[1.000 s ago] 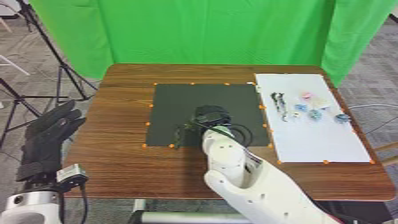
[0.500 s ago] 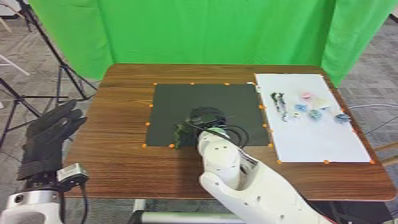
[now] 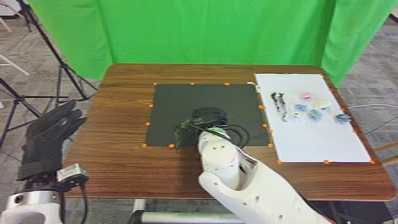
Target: Arrange flowers
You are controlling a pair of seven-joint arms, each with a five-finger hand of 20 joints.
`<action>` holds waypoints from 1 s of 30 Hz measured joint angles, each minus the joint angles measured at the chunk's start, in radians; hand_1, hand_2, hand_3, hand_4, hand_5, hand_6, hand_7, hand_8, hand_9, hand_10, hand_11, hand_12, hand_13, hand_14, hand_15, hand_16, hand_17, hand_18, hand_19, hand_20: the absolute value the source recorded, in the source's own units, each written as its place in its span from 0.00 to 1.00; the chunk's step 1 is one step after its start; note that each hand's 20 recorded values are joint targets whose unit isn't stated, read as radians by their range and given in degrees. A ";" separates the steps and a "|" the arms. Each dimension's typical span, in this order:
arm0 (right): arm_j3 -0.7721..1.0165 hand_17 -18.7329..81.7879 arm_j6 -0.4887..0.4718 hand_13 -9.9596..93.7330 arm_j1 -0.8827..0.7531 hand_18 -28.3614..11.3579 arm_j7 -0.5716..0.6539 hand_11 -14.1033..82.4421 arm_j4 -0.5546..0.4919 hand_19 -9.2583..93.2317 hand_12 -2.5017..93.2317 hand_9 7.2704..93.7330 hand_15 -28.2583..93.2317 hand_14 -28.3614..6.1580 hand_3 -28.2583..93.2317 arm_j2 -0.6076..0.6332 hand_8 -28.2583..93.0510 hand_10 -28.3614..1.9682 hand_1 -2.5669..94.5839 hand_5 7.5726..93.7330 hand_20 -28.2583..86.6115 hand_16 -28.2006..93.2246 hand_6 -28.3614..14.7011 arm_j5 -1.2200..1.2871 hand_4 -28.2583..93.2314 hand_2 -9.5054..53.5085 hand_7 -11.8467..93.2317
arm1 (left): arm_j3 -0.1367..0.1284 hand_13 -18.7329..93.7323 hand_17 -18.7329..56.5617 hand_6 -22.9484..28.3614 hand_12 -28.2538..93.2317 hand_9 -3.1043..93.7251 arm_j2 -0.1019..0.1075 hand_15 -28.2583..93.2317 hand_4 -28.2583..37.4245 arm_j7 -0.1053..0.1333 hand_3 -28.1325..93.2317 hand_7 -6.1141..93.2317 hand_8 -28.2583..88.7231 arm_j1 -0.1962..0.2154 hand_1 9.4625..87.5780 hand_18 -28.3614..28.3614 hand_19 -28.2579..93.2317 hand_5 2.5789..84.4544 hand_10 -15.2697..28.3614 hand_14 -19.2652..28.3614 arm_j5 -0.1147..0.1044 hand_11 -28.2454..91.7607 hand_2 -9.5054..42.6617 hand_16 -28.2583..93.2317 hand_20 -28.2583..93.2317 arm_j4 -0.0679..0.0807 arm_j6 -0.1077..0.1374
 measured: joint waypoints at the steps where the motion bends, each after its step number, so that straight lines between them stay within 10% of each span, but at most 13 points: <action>1: 0.001 0.55 -0.003 0.86 0.001 0.00 0.003 0.68 0.000 0.97 0.33 0.84 0.86 0.44 0.80 0.000 0.19 0.26 0.32 0.89 0.16 0.48 0.48 0.004 0.07 0.14 0.36 | 0.000 0.35 0.10 0.65 0.29 0.36 0.000 0.74 0.12 0.000 0.91 0.21 0.16 0.000 0.21 0.87 0.69 0.44 0.80 0.96 0.000 0.53 0.29 0.09 0.27 0.000 0.000; 30: 0.018 0.55 -0.015 0.83 -0.011 0.00 -0.021 0.65 -0.052 0.95 0.31 0.76 0.87 0.34 0.76 -0.020 0.19 0.09 0.23 0.80 0.14 0.47 0.29 0.019 0.08 0.28 0.27 | 0.004 0.34 0.10 0.66 0.30 0.36 0.017 0.73 0.14 0.010 0.91 0.20 0.16 0.015 0.21 0.87 0.69 0.44 0.82 0.97 -0.013 0.52 0.30 0.10 0.28 -0.001 0.014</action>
